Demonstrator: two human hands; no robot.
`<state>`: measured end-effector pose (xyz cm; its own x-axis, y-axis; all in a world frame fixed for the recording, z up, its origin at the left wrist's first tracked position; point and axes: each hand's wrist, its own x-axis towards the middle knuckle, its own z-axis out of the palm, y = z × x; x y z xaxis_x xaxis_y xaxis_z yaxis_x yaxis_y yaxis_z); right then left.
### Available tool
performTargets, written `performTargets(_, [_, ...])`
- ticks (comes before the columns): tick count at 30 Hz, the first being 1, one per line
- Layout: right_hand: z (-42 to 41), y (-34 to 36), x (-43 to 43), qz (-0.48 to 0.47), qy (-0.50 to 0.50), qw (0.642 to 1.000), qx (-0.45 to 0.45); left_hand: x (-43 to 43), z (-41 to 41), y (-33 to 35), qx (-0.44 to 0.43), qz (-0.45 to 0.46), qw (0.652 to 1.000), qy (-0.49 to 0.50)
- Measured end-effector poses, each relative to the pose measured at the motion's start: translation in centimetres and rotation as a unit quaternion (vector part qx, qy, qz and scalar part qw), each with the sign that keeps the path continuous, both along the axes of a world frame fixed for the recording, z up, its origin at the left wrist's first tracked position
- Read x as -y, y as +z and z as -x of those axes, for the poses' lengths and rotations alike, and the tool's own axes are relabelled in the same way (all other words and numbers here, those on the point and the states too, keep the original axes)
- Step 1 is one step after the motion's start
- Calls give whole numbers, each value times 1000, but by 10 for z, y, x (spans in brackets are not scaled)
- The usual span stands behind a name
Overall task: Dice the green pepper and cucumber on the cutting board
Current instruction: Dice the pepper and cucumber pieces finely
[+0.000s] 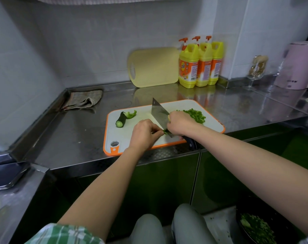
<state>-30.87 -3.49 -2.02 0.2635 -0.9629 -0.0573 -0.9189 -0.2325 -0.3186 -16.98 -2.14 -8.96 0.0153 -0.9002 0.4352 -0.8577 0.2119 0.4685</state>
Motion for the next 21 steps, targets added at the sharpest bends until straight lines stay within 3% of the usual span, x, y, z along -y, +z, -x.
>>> performTargets(6, [12,14,-3,8,-1,998,65,-2,2,1,-7,-1,1000,11])
performTargets(13, [9,23,-17,-36,35,998,-29,-1,2,0,-2,1,1000,21])
performTargets(21, [3,9,-7,-28,16,999,-31,-1,3,1,-3,10,1000,18])
